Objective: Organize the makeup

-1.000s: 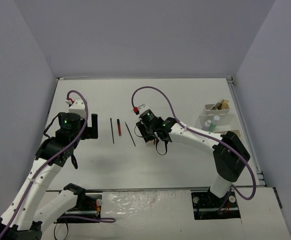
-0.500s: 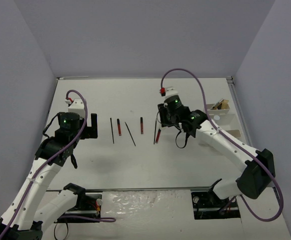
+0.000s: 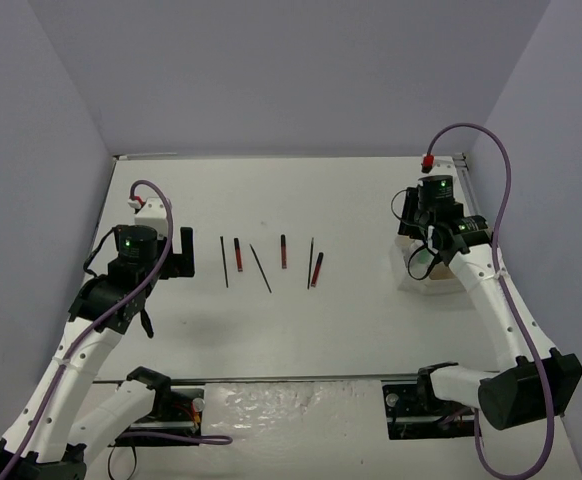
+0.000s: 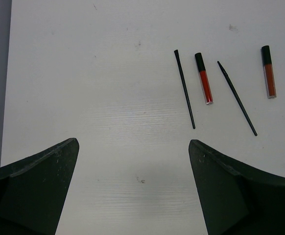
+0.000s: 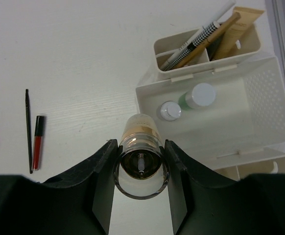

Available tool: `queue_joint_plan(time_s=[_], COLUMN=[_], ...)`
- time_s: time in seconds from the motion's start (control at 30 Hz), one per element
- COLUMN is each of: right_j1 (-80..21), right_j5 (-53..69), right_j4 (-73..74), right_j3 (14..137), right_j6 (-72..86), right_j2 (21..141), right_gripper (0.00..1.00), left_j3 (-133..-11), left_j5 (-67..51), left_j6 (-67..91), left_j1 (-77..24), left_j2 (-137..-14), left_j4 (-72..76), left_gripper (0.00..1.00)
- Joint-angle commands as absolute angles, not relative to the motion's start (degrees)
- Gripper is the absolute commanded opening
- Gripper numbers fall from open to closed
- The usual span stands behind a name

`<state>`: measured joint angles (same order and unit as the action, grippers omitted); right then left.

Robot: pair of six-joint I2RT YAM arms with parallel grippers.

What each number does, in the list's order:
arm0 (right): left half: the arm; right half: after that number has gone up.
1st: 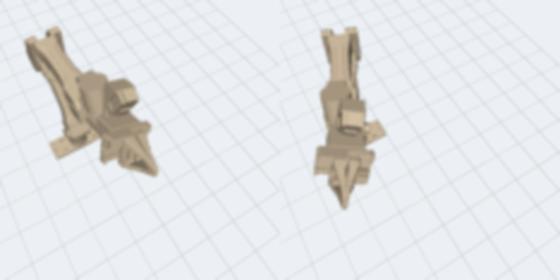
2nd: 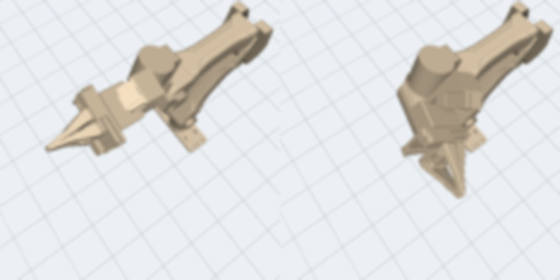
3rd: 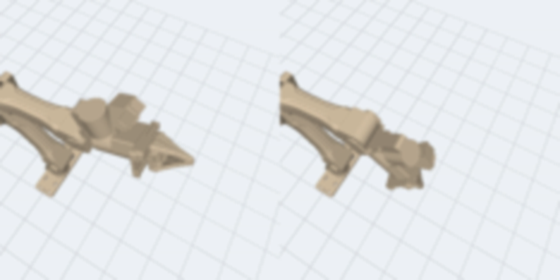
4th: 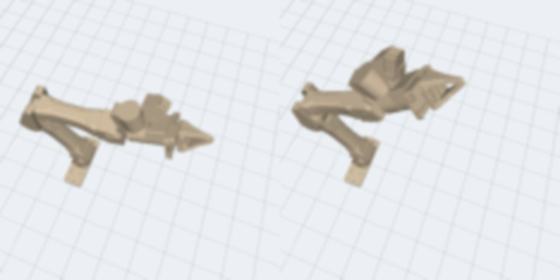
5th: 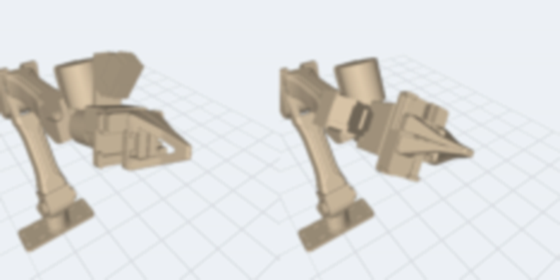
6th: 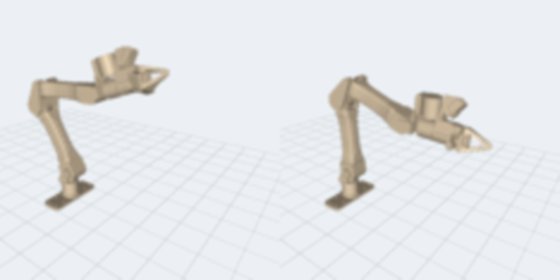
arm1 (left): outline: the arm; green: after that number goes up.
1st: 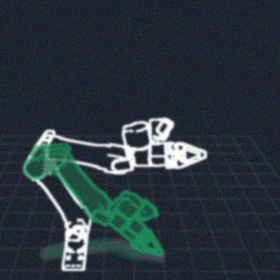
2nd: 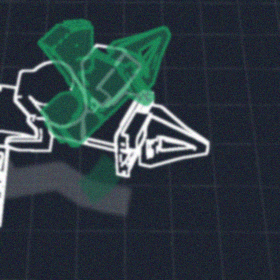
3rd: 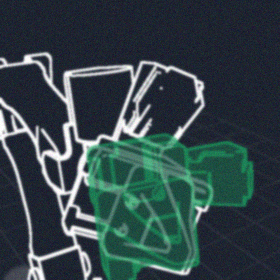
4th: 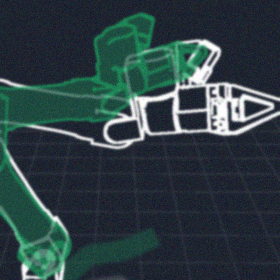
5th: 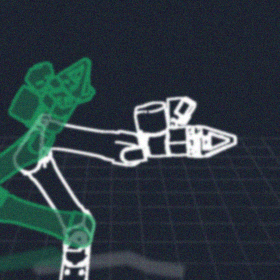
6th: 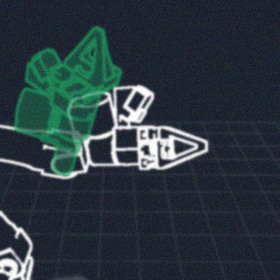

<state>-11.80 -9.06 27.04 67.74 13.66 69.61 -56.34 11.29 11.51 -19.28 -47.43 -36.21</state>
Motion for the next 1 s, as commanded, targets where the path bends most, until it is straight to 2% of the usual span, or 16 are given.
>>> queue_joint_plan(time_s=[0.0,0.5,0.97], right_j1=[-8.36,-5.10,-3.61], right_j5=[-8.44,-7.42,-7.91], right_j4=[26.28,25.48,16.36], right_j3=[68.38,62.82,54.28], right_j6=[13.45,13.94,13.89], right_j2=[67.24,69.05,71.27], right_gripper=[0.00,0.00,0.00], left_j3=[-56.95,-56.92,-56.60], left_j5=[10.46,9.79,10.19], left_j6=[11.43,11.51,11.69], left_j1=[-18.55,-17.96,-17.58], left_j2=[-46.93,-46.99,-47.02], left_j4=[-34.45,-34.37,-34.15], left_gripper=[0.93,0.93,0.94])
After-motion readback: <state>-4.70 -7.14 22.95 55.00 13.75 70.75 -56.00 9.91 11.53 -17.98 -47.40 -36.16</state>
